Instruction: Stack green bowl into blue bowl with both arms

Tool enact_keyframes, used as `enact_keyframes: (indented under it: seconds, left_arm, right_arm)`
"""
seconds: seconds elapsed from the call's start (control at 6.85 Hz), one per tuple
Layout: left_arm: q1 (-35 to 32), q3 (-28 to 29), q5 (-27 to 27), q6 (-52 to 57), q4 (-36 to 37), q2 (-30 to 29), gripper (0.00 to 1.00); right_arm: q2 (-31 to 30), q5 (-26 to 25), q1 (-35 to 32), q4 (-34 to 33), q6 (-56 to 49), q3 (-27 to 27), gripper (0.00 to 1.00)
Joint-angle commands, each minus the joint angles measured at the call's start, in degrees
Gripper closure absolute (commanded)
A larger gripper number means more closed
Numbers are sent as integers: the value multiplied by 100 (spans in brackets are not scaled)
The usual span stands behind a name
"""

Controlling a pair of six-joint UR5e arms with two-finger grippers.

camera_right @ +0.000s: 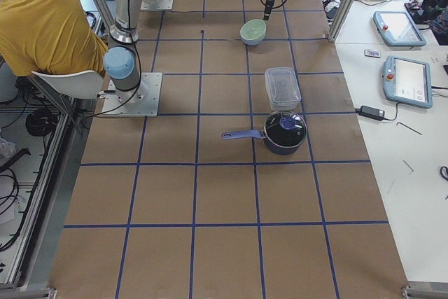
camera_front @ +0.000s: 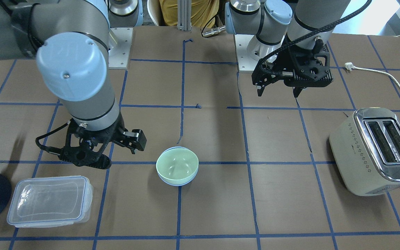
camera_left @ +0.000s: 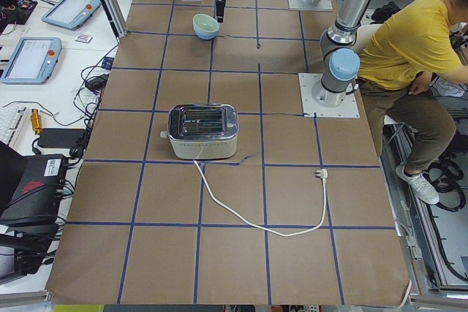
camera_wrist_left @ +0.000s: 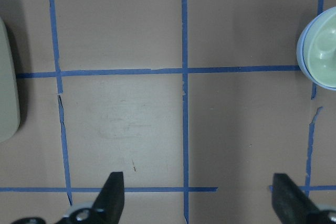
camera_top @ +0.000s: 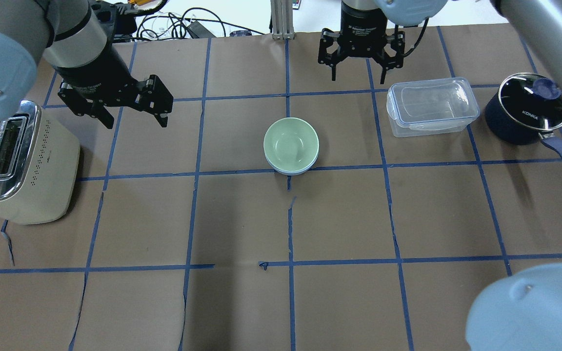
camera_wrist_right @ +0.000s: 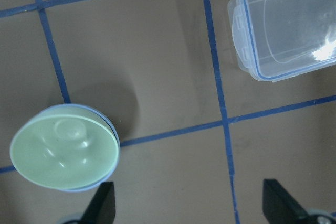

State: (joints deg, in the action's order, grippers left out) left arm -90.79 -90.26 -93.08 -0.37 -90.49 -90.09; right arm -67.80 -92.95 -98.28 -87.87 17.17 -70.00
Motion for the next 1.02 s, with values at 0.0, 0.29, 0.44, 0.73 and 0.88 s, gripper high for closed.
enact_keyframes:
  seconds: [0.0, 0.29, 0.44, 0.73, 0.88]
  left_arm:
    - [-9, -9, 0, -7, 32, 1, 0]
    - [0, -9, 0, -7, 32, 1, 0]
    - [0, -9, 0, -7, 32, 1, 0]
    - [0, -18, -9, 2, 32, 1, 0]
    - [0, -18, -9, 11, 32, 1, 0]
  right_arm:
    - [-871, -4, 369, 25, -662, -730, 0]
    - [-1681, 110, 843, -107, -689, -1636, 0]
    - [-1902, 110, 906, -212, -654, -1927, 0]
    - [-2044, 136, 872, -371, -627, -2106, 0]
    - [-2175, 128, 880, -284, -671, -2158, 0]
